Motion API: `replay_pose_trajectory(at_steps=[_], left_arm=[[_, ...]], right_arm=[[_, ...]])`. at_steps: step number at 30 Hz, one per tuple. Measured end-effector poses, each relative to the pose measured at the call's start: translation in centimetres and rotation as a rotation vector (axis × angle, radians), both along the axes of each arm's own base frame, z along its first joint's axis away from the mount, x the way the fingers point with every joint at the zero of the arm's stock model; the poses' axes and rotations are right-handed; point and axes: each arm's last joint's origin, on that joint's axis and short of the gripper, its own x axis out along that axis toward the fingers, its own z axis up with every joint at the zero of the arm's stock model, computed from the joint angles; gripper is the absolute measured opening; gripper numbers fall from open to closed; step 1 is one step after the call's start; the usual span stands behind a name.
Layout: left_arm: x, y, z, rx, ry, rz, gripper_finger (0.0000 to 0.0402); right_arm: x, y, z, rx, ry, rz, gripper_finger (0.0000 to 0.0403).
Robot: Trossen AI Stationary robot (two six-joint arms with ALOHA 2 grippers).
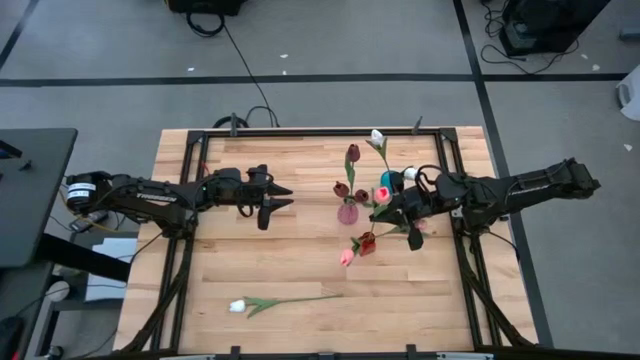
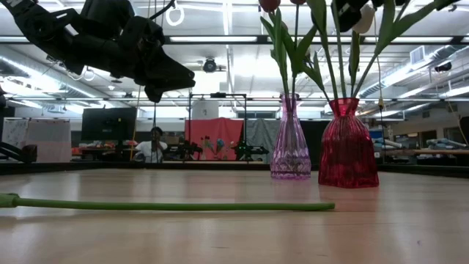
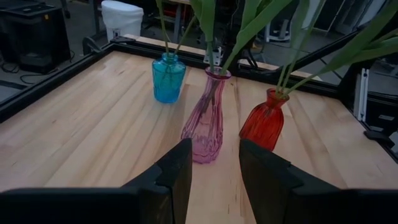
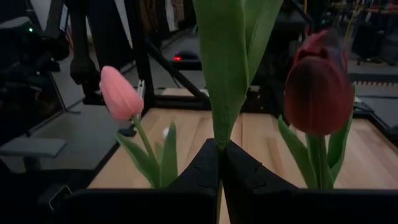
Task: Sort flowers into vase by color
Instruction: Put the pink flower into the red vase
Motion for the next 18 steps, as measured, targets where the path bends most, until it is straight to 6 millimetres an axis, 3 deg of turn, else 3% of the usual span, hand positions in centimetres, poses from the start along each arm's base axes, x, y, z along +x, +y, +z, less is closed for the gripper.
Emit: replay_pose_trajectory(at_steps=[8, 14, 18], left_arm=[[0.00, 0.01, 0.01, -0.005, -0.001, 0.006, 0.0137], [0.01, 0.00, 0.00, -0.050, -0.003, 0.010, 0.0137], [0.01, -0.34, -0.03, -0.153, -0.003, -0.090, 0.0137]], right_arm=[[-0.03, -0.08, -0.85, 0.017, 0.030, -0.029, 0.0031], [-0.15, -0.09, -1.04, 0.046, 0.060, -0.035, 0.0098], [-0.62, -0.17, -0.44, 0.081, 0.217, -0.055, 0.0147]])
